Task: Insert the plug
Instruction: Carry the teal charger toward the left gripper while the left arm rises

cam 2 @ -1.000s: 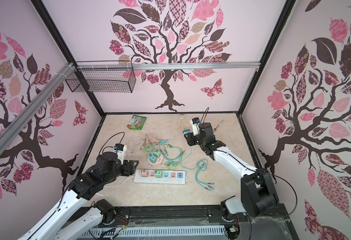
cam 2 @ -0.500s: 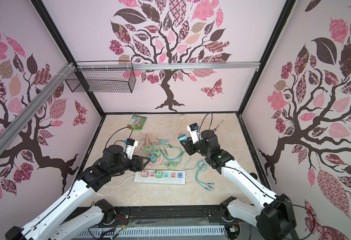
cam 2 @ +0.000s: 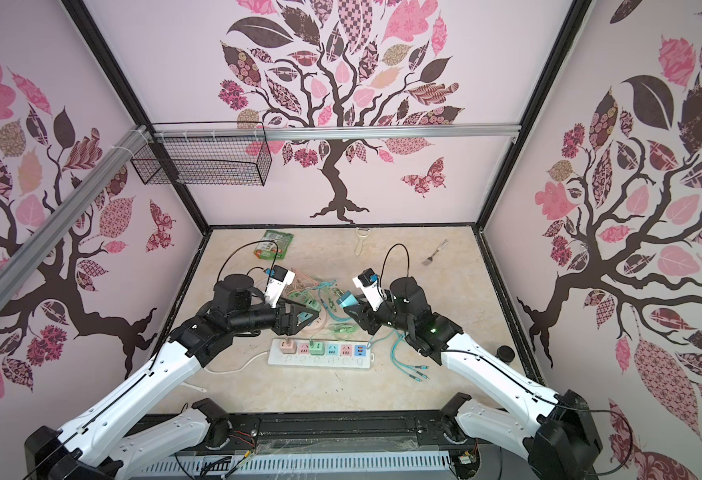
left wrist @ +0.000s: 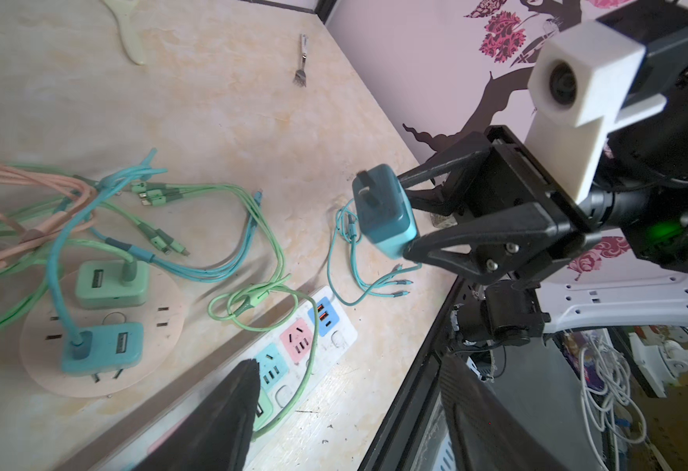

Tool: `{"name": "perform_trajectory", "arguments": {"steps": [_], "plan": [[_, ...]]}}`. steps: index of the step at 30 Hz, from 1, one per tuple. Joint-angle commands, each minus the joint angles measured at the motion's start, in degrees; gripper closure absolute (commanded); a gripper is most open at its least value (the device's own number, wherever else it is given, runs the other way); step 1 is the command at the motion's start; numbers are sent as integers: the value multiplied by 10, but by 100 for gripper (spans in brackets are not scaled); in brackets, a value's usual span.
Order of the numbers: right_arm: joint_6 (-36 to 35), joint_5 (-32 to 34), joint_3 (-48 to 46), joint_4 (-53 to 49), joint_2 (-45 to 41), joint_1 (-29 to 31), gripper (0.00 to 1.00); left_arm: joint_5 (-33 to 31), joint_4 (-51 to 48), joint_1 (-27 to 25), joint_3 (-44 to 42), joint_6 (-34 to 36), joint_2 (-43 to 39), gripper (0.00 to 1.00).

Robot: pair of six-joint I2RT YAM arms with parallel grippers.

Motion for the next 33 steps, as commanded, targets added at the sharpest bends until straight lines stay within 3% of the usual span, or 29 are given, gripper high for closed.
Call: {"name": "perform_trajectory", "arguments": {"steps": [1,4,11,22,33], "plan": [[-19,-14,3,15,-6,18,73,49,33,-8,17,-21,16,27],[-19,-19,7,14,-5,21,73,77,61,-20,18,-34,37,27],[-23,-31,14,10,-3,30,73,75,76,-58,37,-37,71,30],[-38,-29,13,5,-8,51,73,72,107,-60,38,-65,89,37],[-46,-23,12,4,-18,60,73,71,110,-60,43,-81,106,62]]}}
